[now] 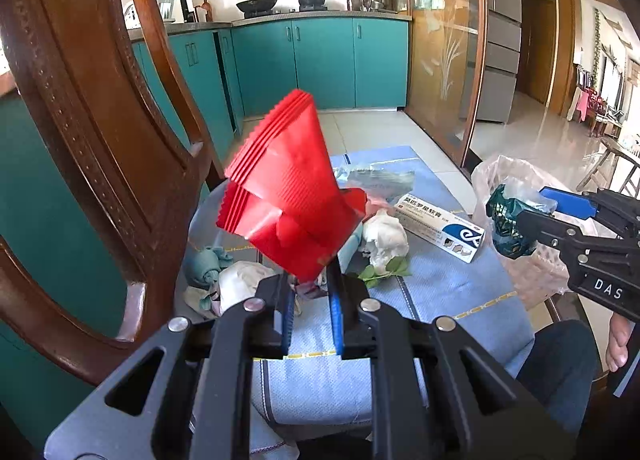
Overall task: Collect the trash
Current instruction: 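Carry the red and green wrappers over the white basket and release them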
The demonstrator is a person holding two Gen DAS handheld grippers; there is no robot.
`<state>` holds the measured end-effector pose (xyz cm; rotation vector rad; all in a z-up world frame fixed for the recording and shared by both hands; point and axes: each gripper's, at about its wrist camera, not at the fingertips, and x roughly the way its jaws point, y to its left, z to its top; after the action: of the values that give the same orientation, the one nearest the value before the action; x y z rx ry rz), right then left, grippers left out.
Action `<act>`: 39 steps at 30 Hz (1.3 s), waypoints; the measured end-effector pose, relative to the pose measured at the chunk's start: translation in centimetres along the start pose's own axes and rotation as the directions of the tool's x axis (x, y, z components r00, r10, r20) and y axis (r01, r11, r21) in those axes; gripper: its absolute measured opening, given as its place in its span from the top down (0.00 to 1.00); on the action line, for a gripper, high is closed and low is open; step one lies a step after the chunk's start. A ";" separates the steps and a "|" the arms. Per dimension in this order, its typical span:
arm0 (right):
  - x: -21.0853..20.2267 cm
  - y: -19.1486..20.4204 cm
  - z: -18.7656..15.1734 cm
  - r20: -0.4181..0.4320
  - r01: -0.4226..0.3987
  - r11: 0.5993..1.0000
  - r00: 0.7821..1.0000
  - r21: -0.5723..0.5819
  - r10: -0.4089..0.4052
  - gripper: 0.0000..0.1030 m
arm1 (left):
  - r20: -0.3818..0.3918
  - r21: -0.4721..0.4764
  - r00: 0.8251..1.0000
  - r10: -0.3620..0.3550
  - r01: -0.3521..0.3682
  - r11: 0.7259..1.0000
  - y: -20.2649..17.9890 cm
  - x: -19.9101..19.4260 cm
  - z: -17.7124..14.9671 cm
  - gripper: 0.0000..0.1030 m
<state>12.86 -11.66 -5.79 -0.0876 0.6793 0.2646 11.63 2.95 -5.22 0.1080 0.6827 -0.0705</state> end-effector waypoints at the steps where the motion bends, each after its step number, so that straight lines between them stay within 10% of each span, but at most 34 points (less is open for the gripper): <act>1: -0.2 -0.1 0.0 0.004 0.006 1.000 1.000 -0.002 -0.006 0.54 | 0.004 0.002 1.000 0.000 0.000 1.000 -0.1 -0.2 0.1 0.85; 13: -2.0 -3.0 0.0 0.059 0.085 0.995 0.994 0.057 -0.088 0.54 | 0.039 0.041 0.999 0.009 -0.011 0.999 -1.5 -1.0 0.8 0.85; 20: -4.0 -8.4 -0.5 0.100 0.183 0.969 0.974 0.169 -0.202 0.54 | 0.018 0.083 0.991 -0.135 0.133 0.988 -5.3 0.6 2.1 0.85; 30: -6.7 -15.7 -3.9 0.060 0.302 0.897 0.939 0.324 -0.338 0.54 | -0.067 0.252 0.923 -0.380 0.384 0.888 -18.0 5.6 5.2 0.85; 39: -6.4 -18.1 -4.7 0.035 0.310 0.881 0.938 0.358 -0.344 0.54 | -0.179 0.285 0.873 -0.453 0.487 0.826 -25.1 9.6 6.0 0.79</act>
<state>10.08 -31.23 -5.54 0.1489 0.5935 -0.1804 20.27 -22.93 -8.62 0.2577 0.7874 -0.6628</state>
